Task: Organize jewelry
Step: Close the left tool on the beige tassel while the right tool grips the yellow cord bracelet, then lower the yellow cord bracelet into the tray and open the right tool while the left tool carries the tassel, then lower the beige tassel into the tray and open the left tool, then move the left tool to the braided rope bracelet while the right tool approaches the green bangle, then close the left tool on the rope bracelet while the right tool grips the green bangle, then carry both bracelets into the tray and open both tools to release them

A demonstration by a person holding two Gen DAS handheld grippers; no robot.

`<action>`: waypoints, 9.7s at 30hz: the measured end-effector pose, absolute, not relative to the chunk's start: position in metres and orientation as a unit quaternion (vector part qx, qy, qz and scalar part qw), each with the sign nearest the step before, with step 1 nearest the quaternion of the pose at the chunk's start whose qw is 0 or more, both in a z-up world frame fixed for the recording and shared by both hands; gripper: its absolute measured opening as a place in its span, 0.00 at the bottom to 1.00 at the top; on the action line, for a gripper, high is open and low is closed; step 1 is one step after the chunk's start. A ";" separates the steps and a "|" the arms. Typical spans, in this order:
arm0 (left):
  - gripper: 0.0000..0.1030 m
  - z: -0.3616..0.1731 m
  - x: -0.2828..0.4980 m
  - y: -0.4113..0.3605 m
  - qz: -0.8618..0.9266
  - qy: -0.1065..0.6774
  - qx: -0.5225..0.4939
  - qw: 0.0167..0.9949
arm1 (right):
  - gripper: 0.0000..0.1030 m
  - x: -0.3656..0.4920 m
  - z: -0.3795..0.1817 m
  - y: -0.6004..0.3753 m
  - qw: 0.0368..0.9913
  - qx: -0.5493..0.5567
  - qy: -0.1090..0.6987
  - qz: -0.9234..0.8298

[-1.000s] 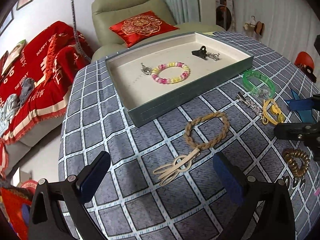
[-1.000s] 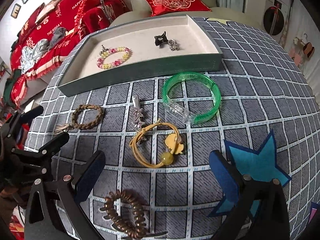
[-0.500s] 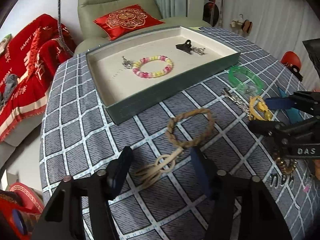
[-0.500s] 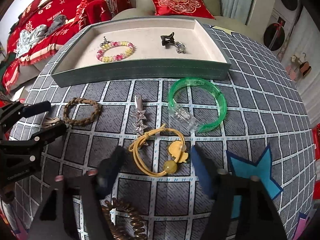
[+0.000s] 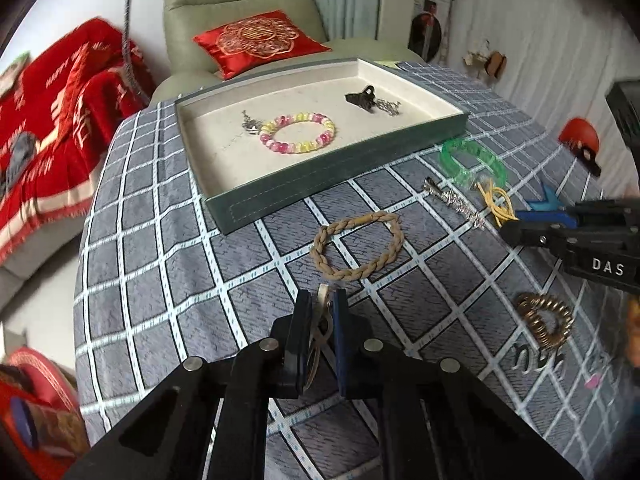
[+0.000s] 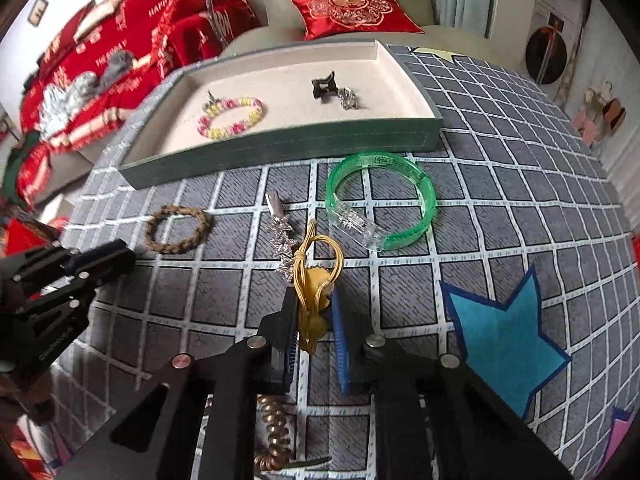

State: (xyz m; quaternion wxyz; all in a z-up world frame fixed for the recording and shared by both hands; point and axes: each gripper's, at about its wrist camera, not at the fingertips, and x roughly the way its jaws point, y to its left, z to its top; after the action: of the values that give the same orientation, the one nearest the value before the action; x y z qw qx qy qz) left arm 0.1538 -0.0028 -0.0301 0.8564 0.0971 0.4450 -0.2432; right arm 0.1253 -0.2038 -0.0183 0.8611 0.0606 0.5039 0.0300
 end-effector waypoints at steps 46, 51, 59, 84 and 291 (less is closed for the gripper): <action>0.26 0.011 0.289 -0.028 -0.195 0.469 0.018 0.861 | 0.17 0.277 0.009 -0.217 0.848 0.105 0.508 0.108; 0.26 -0.010 0.303 -0.034 -0.188 0.494 0.030 0.848 | 0.17 0.296 -0.017 -0.216 0.835 0.105 0.530 0.100; 0.26 -0.024 0.310 -0.049 -0.164 0.483 0.046 0.859 | 0.17 0.312 -0.030 -0.224 0.846 0.087 0.523 0.060; 0.26 -0.025 0.306 -0.060 -0.128 0.448 0.064 0.882 | 0.61 0.284 0.003 -0.241 0.874 0.114 0.470 0.039; 0.22 -0.029 0.310 -0.070 -0.156 0.467 0.043 0.869 | 0.08 0.317 -0.026 -0.246 0.864 0.042 0.501 -0.015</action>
State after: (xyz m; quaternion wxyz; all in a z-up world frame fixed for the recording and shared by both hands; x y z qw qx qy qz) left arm 0.3103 -0.0698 -0.0287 0.8691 0.0433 0.4674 -0.1557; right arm 0.3166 -0.2464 -0.0258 0.8641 0.0425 0.5013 -0.0148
